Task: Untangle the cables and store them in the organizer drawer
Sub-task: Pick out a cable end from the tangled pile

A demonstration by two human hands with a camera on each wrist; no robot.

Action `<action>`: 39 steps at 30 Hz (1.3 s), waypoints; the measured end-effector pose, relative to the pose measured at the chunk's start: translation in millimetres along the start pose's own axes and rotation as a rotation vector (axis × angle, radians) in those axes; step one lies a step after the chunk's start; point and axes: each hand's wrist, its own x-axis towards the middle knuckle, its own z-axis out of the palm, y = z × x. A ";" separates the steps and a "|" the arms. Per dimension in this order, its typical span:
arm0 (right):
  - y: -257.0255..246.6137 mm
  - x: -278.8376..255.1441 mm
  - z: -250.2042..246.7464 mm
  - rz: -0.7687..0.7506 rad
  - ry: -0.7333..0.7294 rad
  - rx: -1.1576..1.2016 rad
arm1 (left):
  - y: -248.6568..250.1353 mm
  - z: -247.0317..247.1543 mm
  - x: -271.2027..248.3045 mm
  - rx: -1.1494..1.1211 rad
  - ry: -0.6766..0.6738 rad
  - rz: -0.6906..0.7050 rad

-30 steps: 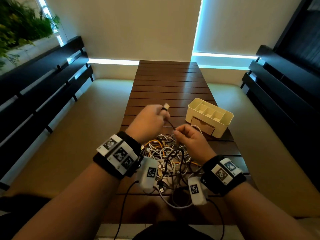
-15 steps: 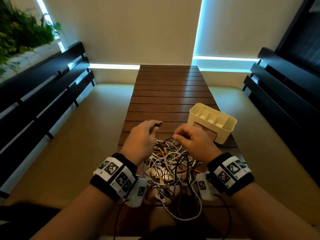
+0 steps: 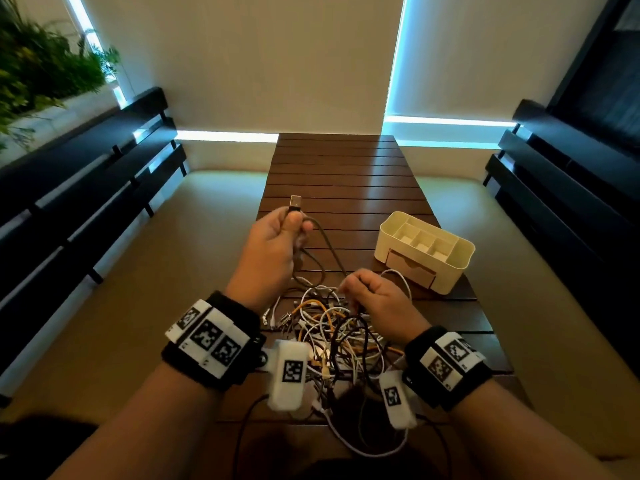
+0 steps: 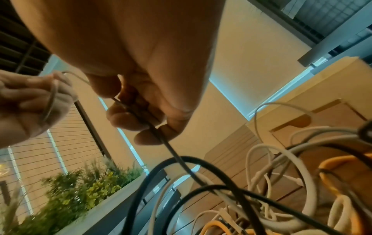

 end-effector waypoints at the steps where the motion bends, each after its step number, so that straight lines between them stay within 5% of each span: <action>1: 0.5 0.0 -2.4 0.018 0.041 0.021 | -1.4 -6.2 1.3 0.101 -0.018 -0.017; 5: -9.2 4.1 -23.7 -0.045 0.244 -0.069 | -28.0 -27.8 -3.8 0.999 -0.367 -0.300; 7: -13.9 5.6 -32.1 -0.097 0.210 -0.207 | -35.9 -29.6 -9.6 1.217 -0.376 -0.339; 11: -19.4 7.7 -25.4 -0.130 0.048 -0.487 | -26.9 -17.6 -11.6 1.028 -0.059 -0.006; 16: -37.2 8.8 -13.1 -0.273 0.115 -0.352 | -24.5 9.8 -19.2 0.667 -0.325 -0.047; 21: -35.1 1.8 -9.5 -0.189 0.107 -0.172 | -0.3 8.8 -14.1 0.551 -0.217 0.126; 25: -10.9 -7.3 4.8 -0.018 0.021 -0.045 | 37.3 -7.4 -3.2 0.133 -0.024 0.156; 27: -5.6 -9.2 3.0 0.010 0.070 -0.057 | 43.9 -15.6 -4.5 0.252 -0.049 0.106; 31: -18.3 -6.4 -12.9 -0.048 0.229 -0.099 | 6.8 -32.9 -15.0 1.054 -0.349 -0.322; 33: -24.7 -4.9 -19.1 -0.094 0.232 -0.180 | -15.8 -41.4 -20.0 1.346 -0.362 -0.412; 37: -28.3 -2.2 -15.6 -0.121 0.112 -0.437 | -12.6 -38.0 -23.4 1.178 -0.029 -0.158; 39: -32.8 -1.4 -8.4 -0.161 0.076 -0.427 | -8.1 -23.5 -24.2 0.946 -0.043 0.002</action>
